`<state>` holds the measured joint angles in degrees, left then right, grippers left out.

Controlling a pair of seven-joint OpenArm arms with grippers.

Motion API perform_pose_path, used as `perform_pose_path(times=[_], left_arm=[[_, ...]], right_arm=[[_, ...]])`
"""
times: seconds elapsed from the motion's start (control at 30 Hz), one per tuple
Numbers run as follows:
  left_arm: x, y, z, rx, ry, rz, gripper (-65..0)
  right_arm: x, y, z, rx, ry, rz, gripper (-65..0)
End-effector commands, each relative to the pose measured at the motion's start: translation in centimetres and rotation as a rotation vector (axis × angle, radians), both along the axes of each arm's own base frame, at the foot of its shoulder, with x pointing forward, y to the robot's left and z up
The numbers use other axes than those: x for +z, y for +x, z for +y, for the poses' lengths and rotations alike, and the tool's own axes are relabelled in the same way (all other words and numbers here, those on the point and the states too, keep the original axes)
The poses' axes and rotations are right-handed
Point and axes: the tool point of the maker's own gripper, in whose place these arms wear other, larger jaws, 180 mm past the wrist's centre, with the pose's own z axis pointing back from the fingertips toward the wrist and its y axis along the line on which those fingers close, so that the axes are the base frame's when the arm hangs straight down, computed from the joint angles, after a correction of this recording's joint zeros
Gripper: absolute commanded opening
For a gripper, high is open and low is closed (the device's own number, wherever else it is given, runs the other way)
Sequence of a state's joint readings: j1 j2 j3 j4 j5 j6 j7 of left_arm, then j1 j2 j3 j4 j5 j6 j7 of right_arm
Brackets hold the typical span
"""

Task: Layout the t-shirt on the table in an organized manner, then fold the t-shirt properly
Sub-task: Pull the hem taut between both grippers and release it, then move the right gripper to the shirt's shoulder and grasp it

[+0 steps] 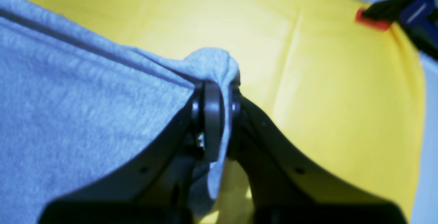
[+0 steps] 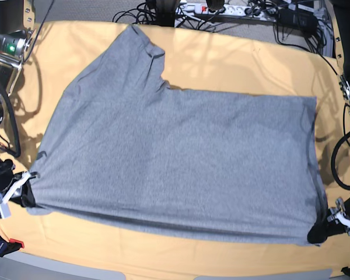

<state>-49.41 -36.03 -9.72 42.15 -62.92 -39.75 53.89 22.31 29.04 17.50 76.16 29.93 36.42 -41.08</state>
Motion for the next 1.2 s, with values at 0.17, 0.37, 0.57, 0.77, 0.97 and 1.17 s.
perform_pose_path(times=[0.17,0.37,0.57,0.77,0.97,1.17], left_arm=[[4.0,1.6,-0.8,0.009,0.002,-0.113,-65.0],[3.0,1.8,-1.3,0.006,0.034,-0.091,-56.1],[3.9,1.4,0.6,0.036,0.06,-0.1,-15.6],[3.0,-0.3,1.8,-0.005,0.093,-0.003,-15.6],[0.3,-4.3,0.4,-0.186,0.052,0.168,-15.7],[-2.2,-6.0,1.4,-0.175,0.023,0.223,-15.8]], right_arm=[[4.0,1.1,-1.3,-0.021,-0.029,-0.093,-65.0],[3.9,1.0,-1.6,-0.033,-0.03,-0.083,-48.9],[5.1,0.6,-4.4,-0.105,-0.064,-0.086,-22.8],[6.1,-0.8,-5.5,-0.073,-0.031,-0.025,-23.3],[1.9,-4.6,-1.2,0.146,0.106,0.234,-23.7],[-1.8,-8.0,0.5,0.217,0.21,0.335,-29.5]])
